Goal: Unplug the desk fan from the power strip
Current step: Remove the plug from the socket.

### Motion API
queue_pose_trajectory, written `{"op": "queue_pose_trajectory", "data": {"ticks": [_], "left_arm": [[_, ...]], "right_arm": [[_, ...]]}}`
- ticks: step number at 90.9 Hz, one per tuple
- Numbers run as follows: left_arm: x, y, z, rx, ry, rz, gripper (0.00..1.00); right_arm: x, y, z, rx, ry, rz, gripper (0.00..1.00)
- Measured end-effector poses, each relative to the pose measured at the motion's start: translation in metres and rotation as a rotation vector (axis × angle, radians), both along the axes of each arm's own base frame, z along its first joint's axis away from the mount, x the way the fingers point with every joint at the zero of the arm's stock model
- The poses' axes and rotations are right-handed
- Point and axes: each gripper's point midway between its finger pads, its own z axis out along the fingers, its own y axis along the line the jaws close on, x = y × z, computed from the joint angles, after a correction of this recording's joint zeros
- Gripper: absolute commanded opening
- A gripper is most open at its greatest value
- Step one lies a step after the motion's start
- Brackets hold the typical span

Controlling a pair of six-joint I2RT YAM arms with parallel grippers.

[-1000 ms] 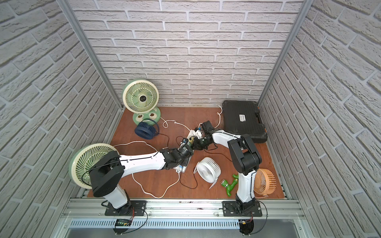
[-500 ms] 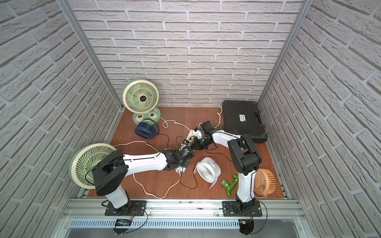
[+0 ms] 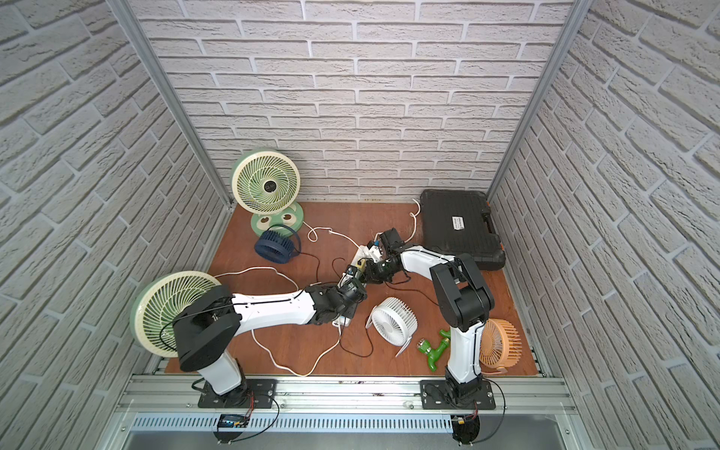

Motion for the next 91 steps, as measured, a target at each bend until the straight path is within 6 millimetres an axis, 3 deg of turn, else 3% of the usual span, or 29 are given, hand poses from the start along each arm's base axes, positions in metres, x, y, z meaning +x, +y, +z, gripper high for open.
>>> {"op": "queue_pose_trajectory", "data": {"ticks": [18,32,41,66,91], "left_arm": [[-0.004,0.005,0.005,0.051,-0.027,-0.005,0.00],[-0.005,-0.010,0.022,0.107,-0.080,-0.050,0.00],[-0.005,-0.015,0.021,0.072,-0.075,-0.056,0.00],[0.001,0.003,0.016,-0.004,-0.037,-0.008,0.00],[0.001,0.003,0.031,-0.043,-0.052,-0.010,0.00]], "right_arm": [[0.001,0.002,0.000,-0.003,-0.011,0.000,0.03],[0.002,0.001,0.000,-0.007,-0.013,-0.002,0.03],[0.002,0.001,0.000,-0.008,-0.012,-0.003,0.03],[0.002,0.001,0.000,-0.009,-0.013,-0.004,0.03],[0.002,0.001,0.000,-0.010,-0.013,-0.005,0.03]]}}
